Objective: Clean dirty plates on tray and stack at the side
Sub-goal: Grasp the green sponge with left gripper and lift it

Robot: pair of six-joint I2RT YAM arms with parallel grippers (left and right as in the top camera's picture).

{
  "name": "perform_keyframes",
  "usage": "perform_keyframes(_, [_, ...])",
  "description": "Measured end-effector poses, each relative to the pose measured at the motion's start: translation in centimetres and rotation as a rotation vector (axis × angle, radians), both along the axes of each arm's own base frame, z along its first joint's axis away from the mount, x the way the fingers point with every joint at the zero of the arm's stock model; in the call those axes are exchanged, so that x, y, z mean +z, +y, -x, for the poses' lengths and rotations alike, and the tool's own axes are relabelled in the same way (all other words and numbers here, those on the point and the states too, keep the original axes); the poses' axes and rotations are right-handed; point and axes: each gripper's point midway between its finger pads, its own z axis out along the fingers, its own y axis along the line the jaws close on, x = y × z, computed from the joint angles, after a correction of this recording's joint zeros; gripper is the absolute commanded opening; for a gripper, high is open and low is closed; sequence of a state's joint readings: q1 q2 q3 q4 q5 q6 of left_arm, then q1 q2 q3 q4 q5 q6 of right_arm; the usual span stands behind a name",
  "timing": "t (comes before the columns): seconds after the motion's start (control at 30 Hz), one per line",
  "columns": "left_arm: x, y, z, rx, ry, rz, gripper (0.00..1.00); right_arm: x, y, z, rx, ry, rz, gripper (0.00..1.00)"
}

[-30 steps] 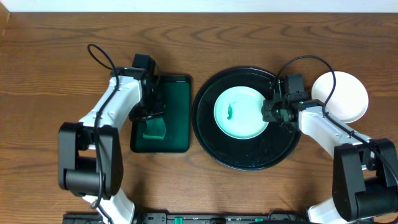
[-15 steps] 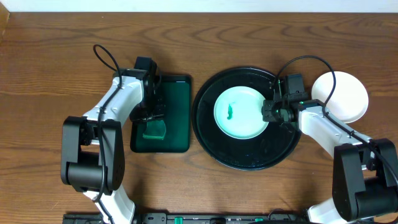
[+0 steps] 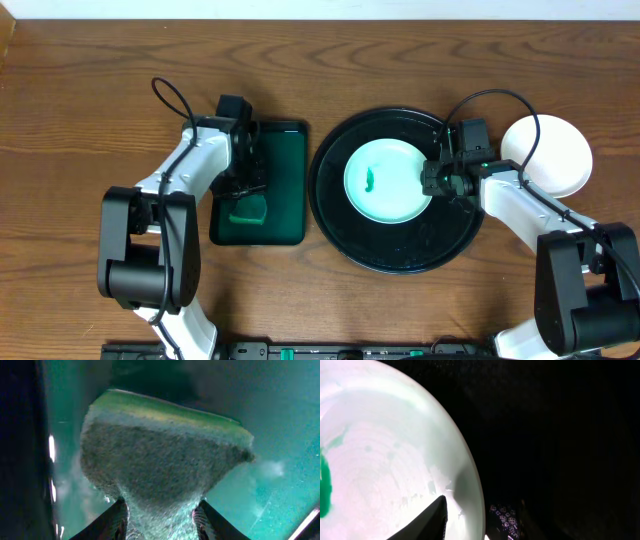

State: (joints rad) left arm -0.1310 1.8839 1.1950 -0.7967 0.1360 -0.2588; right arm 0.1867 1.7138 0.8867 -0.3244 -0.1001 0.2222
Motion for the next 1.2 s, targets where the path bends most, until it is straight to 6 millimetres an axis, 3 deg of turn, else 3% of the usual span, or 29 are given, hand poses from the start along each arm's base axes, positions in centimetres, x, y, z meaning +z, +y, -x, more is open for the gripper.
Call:
perform_keyframes(0.07, [-0.4, 0.0, 0.0, 0.002, -0.01, 0.002, 0.44, 0.0, 0.0, 0.0, 0.0, 0.0, 0.0, 0.42])
perform_keyframes(0.13, [-0.6, 0.0, 0.0, 0.003, -0.027, 0.004, 0.31, 0.0, 0.0, 0.0, 0.0, 0.0, 0.0, 0.44])
perform_keyframes(0.2, [-0.7, 0.1, 0.0, 0.003, -0.043, 0.0, 0.11, 0.0, 0.0, 0.0, 0.0, 0.0, 0.0, 0.44])
perform_keyframes(0.23, [-0.8, 0.3, 0.0, 0.006, -0.048, -0.007, 0.08, 0.0, 0.0, 0.0, 0.001, 0.0, 0.0, 0.44])
perform_keyframes(0.33, [-0.8, 0.7, 0.1, 0.016, -0.057, -0.016, 0.08, 0.0, 0.0, 0.0, 0.003, -0.001, 0.001, 0.41])
perform_keyframes(0.67, [0.1, 0.8, 0.6, 0.015, -0.038, -0.017, 0.07, 0.0, 0.0, 0.0, 0.014, -0.003, 0.007, 0.05])
perform_keyframes(0.77, [1.7, 0.4, 0.7, 0.012, -0.067, 0.0, 0.07, 0.0, 0.0, 0.0, 0.015, -0.004, 0.008, 0.01])
perform_keyframes(0.9, [5.7, 0.1, 0.1, 0.016, -0.185, 0.025, 0.07, 0.0, 0.0, 0.0, 0.015, -0.004, 0.008, 0.01])
perform_keyframes(0.93, [6.8, 0.1, 0.1, 0.02, -0.218, 0.031, 0.07, 0.0, 0.0, 0.0, 0.015, -0.004, 0.008, 0.03])
perform_keyframes(1.0, [8.8, 0.1, 0.1, 0.032, -0.273, 0.04, 0.07, 0.0, 0.0, 0.0, 0.013, -0.004, 0.006, 0.19])
perform_keyframes(1.07, [10.3, 0.1, 0.4, 0.038, -0.313, 0.047, 0.07, 0.0, 0.1, 0.0, 0.016, -0.003, 0.0, 0.22])
perform_keyframes(1.1, [10.9, 0.1, 0.5, 0.039, -0.326, 0.049, 0.07, 0.0, 0.2, 0.0, 0.021, -0.003, -0.003, 0.21])
perform_keyframes(1.2, [11.7, 0.2, 1.3, 0.046, -0.326, 0.05, 0.07, 0.0, 0.4, 0.1, 0.029, 0.001, -0.012, 0.06])
